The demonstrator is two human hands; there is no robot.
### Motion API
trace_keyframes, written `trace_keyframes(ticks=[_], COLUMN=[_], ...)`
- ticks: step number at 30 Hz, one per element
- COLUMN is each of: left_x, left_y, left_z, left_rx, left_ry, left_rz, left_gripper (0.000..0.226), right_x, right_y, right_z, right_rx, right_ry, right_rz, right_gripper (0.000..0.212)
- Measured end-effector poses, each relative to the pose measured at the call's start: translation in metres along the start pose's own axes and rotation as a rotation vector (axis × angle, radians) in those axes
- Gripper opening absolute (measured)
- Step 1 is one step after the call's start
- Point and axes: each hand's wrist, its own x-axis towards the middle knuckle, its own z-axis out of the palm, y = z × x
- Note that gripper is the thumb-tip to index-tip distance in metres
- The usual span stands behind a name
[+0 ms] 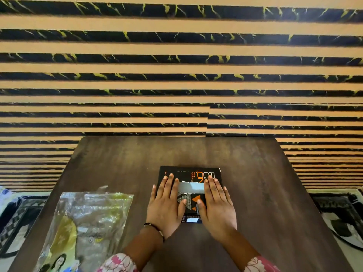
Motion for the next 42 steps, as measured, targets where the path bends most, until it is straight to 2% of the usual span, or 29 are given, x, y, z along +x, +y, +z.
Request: trace_keyframes(ticks=[14, 24, 28, 33, 35, 39, 42], left_x=[0.158, 0.202, 0.205, 0.205, 0.203, 0.156, 0.083], left_y=[-0.020, -0.031, -0.032, -0.028, -0.026, -0.020, -0.022], left_z=[0.009, 0.010, 0.008, 0.000, -0.004, -0.013, -0.002], left_rx=[-0.006, -0.010, -0.027, -0.009, 0.030, -0.100, -0.198], left_ry=[0.079, 0.129, 0.104, -0.007, -0.023, 0.139, 0.144], left_rz=[-0.022, -0.040, -0.033, -0.062, -0.070, -0.086, -0.097], left_gripper=[0.061, 0.066, 0.069, 0.062, 0.063, 0.070, 0.072], right_x=[0.166, 0.216, 0.218, 0.216, 0.211, 0.158, 0.088], right_y=[0.014, 0.015, 0.013, 0.011, 0.009, -0.003, -0.012], right_z=[0.004, 0.003, 0.004, -0.004, -0.010, -0.014, 0.009], right_rx=[0.039, 0.055, 0.062, 0.024, 0.024, 0.160, 0.224], right_ry=[0.099, 0.106, 0.132, 0.002, -0.003, 0.149, 0.084], right_rz=[-0.092, -0.150, -0.139, -0.112, -0.112, -0.130, -0.105], right_gripper=[0.066, 0.068, 0.066, 0.061, 0.062, 0.062, 0.063])
